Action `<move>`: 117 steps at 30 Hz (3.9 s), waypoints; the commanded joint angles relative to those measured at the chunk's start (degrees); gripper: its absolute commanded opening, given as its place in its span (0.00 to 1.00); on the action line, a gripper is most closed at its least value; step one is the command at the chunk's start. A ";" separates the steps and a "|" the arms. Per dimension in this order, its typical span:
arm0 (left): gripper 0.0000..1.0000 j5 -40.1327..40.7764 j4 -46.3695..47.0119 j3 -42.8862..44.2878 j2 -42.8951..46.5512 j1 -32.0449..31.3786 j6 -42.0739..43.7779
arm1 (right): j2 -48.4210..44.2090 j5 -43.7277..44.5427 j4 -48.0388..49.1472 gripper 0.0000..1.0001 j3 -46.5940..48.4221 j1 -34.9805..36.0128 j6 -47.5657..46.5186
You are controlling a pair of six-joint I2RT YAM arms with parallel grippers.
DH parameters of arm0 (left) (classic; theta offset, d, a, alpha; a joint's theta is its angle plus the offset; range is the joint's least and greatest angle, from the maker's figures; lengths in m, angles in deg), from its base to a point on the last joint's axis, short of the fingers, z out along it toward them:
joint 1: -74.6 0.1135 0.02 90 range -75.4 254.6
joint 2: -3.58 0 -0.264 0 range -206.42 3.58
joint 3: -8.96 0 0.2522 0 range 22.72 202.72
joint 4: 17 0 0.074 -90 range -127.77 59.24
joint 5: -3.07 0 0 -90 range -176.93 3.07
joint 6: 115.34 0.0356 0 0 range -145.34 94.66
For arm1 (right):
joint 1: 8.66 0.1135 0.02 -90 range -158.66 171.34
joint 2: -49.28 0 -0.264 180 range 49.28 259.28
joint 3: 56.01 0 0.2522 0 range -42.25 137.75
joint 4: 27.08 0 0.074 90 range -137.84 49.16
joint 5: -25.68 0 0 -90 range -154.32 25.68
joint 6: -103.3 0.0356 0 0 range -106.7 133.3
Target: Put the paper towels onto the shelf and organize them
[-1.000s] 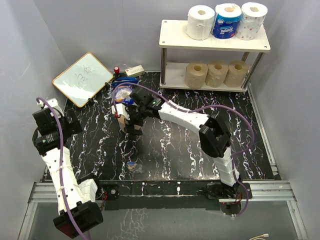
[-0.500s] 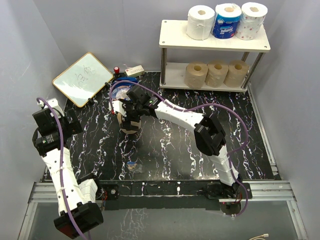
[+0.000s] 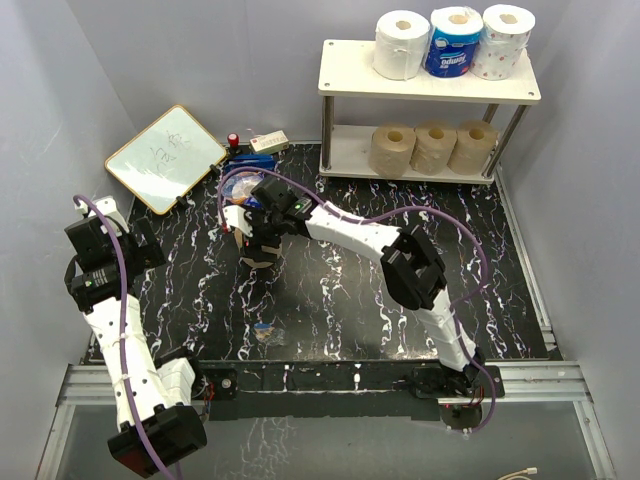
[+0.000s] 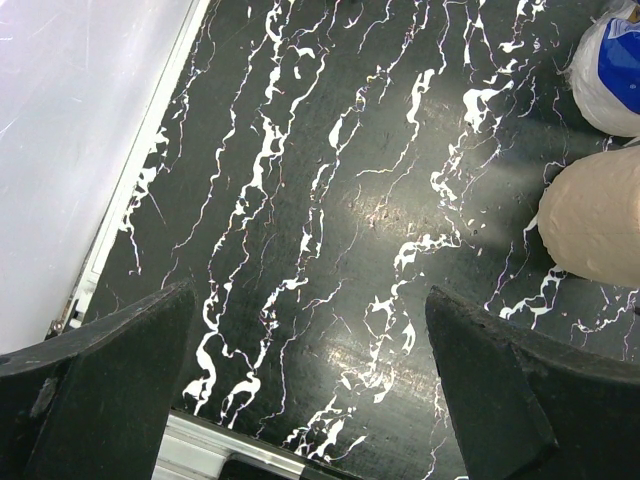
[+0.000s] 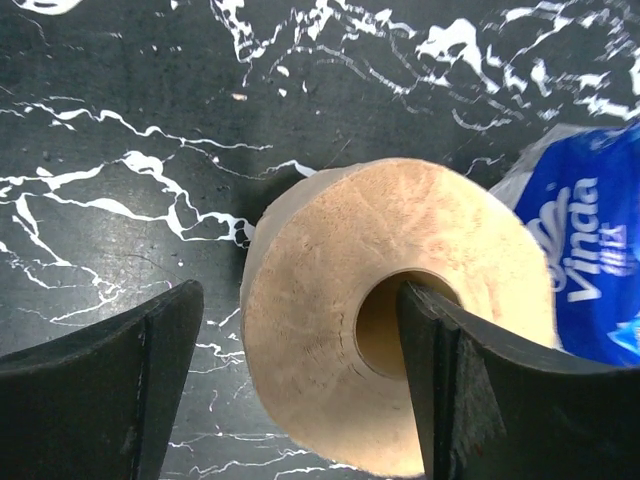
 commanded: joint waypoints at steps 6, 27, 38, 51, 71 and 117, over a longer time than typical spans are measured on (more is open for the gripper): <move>0.98 -0.15 0.09 -0.15 0.77 0.31 0.36 | 2.41 4.93 2.42 0.55 0.93 0.04 -0.43; 0.98 0.11 0.00 -0.09 0.87 0.31 0.28 | -18.57 18.05 -5.96 0.00 -0.39 -7.67 -1.17; 0.98 0.12 0.01 -0.10 0.90 0.31 0.26 | -16.60 13.62 1.88 0.00 1.98 -25.64 -4.14; 0.98 0.38 0.01 -0.06 1.24 0.30 0.14 | -3.88 12.89 5.39 0.00 12.90 -27.69 -2.05; 0.98 0.29 0.04 -0.15 0.44 0.31 0.14 | -3.51 2.91 2.88 0.00 13.12 -30.39 0.00; 0.98 0.25 0.01 -0.09 -0.97 0.31 0.20 | -7.97 0.76 5.12 0.01 6.03 -33.03 -1.38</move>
